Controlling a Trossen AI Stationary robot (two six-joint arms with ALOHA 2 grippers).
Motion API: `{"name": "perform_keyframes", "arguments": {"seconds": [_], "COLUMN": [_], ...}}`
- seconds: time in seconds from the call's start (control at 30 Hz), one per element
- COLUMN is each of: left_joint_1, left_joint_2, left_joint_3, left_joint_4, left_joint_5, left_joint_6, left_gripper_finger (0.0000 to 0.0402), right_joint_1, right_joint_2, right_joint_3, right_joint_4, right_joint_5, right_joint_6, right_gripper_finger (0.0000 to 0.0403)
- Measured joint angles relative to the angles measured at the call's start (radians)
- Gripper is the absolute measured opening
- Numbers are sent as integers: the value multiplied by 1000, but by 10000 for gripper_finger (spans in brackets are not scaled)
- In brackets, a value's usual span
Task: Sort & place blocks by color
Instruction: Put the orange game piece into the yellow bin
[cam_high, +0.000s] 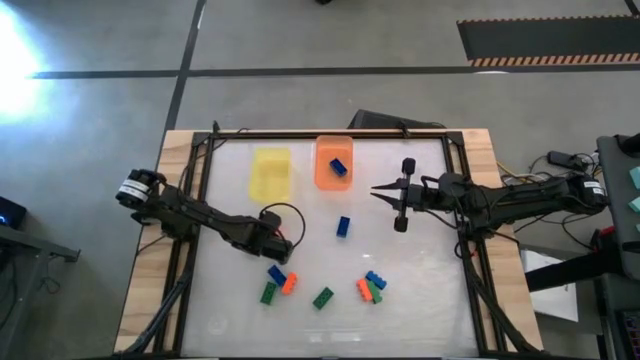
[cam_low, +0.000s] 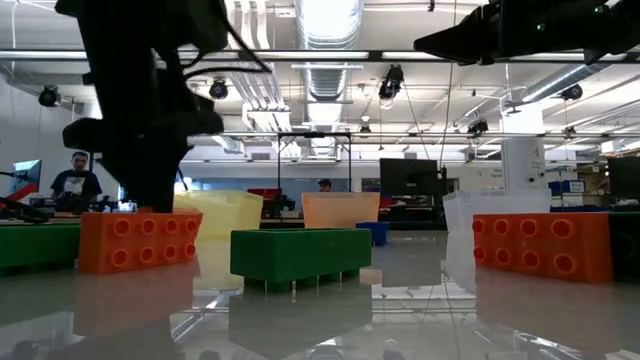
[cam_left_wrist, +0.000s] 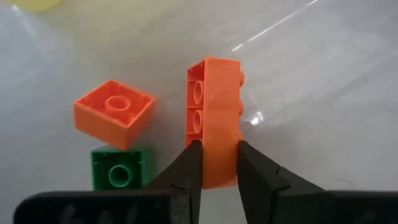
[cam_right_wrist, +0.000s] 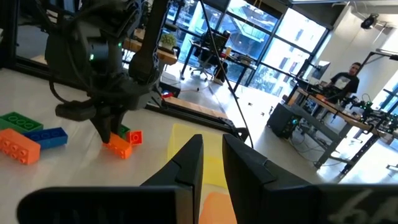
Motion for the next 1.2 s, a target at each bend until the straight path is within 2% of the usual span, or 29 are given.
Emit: {"name": "perform_keyframes", "arguments": {"seconds": [0.27,0.47,0.67,0.87,1.07,1.2], "left_joint_1": [12,94,250,460,660,740], "left_joint_2": [-80,-129,-178,-213,-193,-144], "left_joint_3": [66,135,171,159,135,118], "left_joint_4": [-3,-8,-8,-46,-36,7], "left_joint_5": [-7,-33,-33,-19,-5,-5], "left_joint_6": [160,352,588,772,882,921], "left_gripper_finger": [58,58,58,58,57,57], "right_joint_1": [0,0,0,0,0,0], "right_joint_2": [0,0,0,0,0,0], "right_joint_3": [0,0,0,0,1,1], "right_joint_4": [-1,-1,-8,-17,-25,-25], "right_joint_5": [0,0,0,30,56,60], "right_joint_6": [0,0,7,7,2,0], "right_gripper_finger": [52,52,52,52,52,52]}}
